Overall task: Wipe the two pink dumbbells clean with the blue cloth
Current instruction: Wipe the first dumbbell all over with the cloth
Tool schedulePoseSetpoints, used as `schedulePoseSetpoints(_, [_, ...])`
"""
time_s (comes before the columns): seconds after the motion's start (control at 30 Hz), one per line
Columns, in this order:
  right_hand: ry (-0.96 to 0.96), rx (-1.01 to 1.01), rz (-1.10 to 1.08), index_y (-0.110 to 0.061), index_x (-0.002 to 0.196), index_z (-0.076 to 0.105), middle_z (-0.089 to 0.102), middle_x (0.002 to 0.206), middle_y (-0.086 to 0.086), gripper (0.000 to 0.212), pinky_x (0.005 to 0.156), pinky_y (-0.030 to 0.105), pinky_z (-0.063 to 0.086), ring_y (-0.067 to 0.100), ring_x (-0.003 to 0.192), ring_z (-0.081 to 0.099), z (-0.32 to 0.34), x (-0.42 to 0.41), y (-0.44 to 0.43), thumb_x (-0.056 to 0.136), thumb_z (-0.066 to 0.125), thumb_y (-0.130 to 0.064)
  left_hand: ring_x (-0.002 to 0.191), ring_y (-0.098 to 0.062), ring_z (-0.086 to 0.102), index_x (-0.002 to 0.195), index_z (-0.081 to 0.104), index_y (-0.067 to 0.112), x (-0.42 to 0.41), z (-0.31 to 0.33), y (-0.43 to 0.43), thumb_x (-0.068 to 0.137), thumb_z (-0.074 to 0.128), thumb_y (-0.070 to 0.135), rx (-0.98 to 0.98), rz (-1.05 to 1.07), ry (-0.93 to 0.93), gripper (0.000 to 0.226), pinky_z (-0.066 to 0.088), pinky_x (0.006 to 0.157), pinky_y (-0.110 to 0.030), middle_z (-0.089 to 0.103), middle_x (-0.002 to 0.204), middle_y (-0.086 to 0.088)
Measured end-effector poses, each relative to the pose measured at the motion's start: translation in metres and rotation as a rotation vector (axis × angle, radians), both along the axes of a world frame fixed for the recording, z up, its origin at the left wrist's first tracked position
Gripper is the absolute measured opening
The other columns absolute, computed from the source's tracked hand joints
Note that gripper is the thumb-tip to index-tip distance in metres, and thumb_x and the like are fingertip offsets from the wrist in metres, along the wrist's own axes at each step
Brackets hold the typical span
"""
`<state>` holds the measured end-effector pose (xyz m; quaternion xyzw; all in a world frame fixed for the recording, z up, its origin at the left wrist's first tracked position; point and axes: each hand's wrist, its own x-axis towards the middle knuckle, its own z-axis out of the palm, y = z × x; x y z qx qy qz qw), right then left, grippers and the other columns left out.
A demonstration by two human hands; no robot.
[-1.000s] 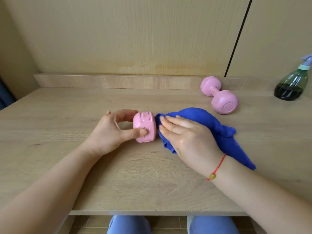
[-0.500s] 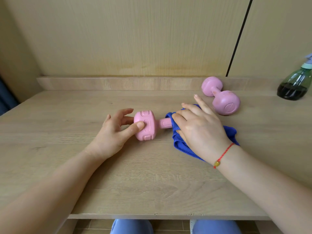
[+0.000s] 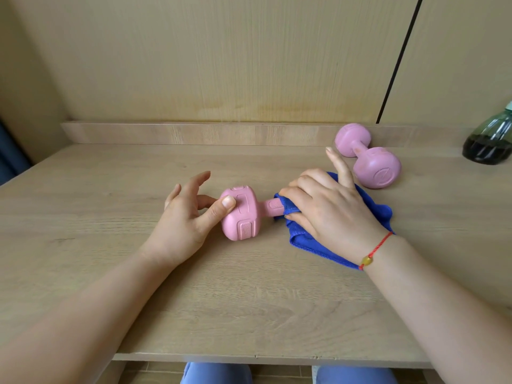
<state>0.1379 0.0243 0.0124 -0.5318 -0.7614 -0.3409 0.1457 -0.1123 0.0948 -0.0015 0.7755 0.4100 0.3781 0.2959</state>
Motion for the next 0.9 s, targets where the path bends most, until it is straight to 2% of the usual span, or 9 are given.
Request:
schedulePoseSetpoints(0.1, [0.011,-0.022,0.044,-0.017,0.108,0.066,0.063,0.094,-0.003,0.029,0.120,0.053,0.006,0.023,0.100,0.060,0.001,0.003,-0.002,0.088,0.055,-0.034,0.106,0.013,0.056,0.147,0.035,0.019,0.000,0.000,0.000,0.077,0.041,0.078,0.013,0.017,0.025,0.092,0.019,0.119,-0.050,0.067,0.086,0.038])
schedulePoseSetpoints(0.23, [0.046,-0.028,0.079,-0.019,0.111,0.069,0.066,0.097,-0.006,0.033,0.119,0.056,0.011,0.021,0.100,0.061,0.001,0.006,-0.001,0.090,0.051,-0.036,0.122,0.023,0.040,0.147,0.034,0.028,-0.001,0.000,-0.002,0.074,0.032,0.088,0.063,0.050,0.048,0.095,-0.005,0.121,-0.046,0.065,0.107,0.031])
schedulePoseSetpoints(0.33, [0.121,-0.006,0.103,-0.021,0.110,0.073,0.071,0.098,-0.009,0.032,0.117,0.057,0.015,0.019,0.099,0.063,0.002,0.006,0.001,0.086,0.057,-0.033,0.128,0.017,0.038,0.152,0.027,0.023,-0.003,0.002,-0.008,0.064,0.050,0.087,0.152,0.049,0.051,0.110,-0.011,0.120,-0.043,0.059,0.115,0.031])
schedulePoseSetpoints(0.43, [0.162,0.038,0.121,-0.022,0.102,0.076,0.074,0.098,-0.011,0.026,0.117,0.055,0.019,0.020,0.096,0.065,0.004,0.007,0.001,0.081,0.061,-0.024,0.133,0.008,0.037,0.153,0.024,0.025,-0.005,0.000,-0.011,0.052,0.065,0.080,0.265,0.048,0.152,0.122,-0.015,0.119,-0.037,0.054,0.124,0.028])
schedulePoseSetpoints(0.53, [0.158,0.063,0.118,-0.018,0.095,0.076,0.074,0.091,-0.007,0.028,0.116,0.052,0.022,0.023,0.093,0.066,0.002,0.006,-0.004,0.068,0.074,-0.010,0.130,0.017,0.031,0.153,0.023,0.023,-0.005,-0.001,-0.009,0.048,0.066,0.079,0.240,0.047,0.162,0.126,-0.014,0.118,-0.031,0.051,0.124,0.032])
schedulePoseSetpoints(0.6, [0.154,0.083,0.118,-0.014,0.091,0.076,0.073,0.084,-0.003,0.024,0.116,0.046,0.024,0.023,0.090,0.066,-0.001,0.001,-0.007,0.070,0.067,-0.006,0.129,0.021,0.029,0.153,0.024,0.023,-0.004,0.000,-0.009,0.048,0.067,0.078,0.217,0.042,0.149,0.127,-0.012,0.119,-0.033,0.052,0.124,0.031])
schedulePoseSetpoints(0.7, [0.200,0.010,0.181,-0.012,0.099,0.076,0.075,0.103,0.002,0.030,0.112,0.042,0.032,0.022,0.100,0.067,-0.005,-0.014,-0.009,0.080,0.053,-0.011,0.130,0.018,0.032,0.152,0.027,0.025,-0.004,0.001,-0.009,0.047,0.067,0.078,0.204,0.039,0.139,0.124,-0.007,0.121,-0.038,0.053,0.123,0.031])
schedulePoseSetpoints(0.8, [0.183,-0.108,0.198,-0.015,0.114,0.072,0.067,0.125,-0.001,0.039,0.113,0.043,0.030,0.018,0.115,0.062,-0.011,-0.027,-0.011,0.085,0.046,-0.015,0.127,0.021,0.031,0.151,0.027,0.027,-0.003,0.000,-0.009,0.047,0.068,0.078,0.203,0.033,0.125,0.123,-0.004,0.122,-0.040,0.056,0.125,0.026])
schedulePoseSetpoints(0.9, [0.159,-0.047,0.102,-0.020,0.111,0.073,0.071,0.114,-0.006,0.035,0.118,0.048,0.022,0.019,0.107,0.063,-0.007,-0.026,-0.014,0.086,0.050,-0.017,0.128,0.019,0.032,0.151,0.027,0.029,-0.004,0.001,-0.008,0.046,0.069,0.077,0.197,0.026,0.115,0.123,-0.003,0.122,-0.040,0.056,0.125,0.025])
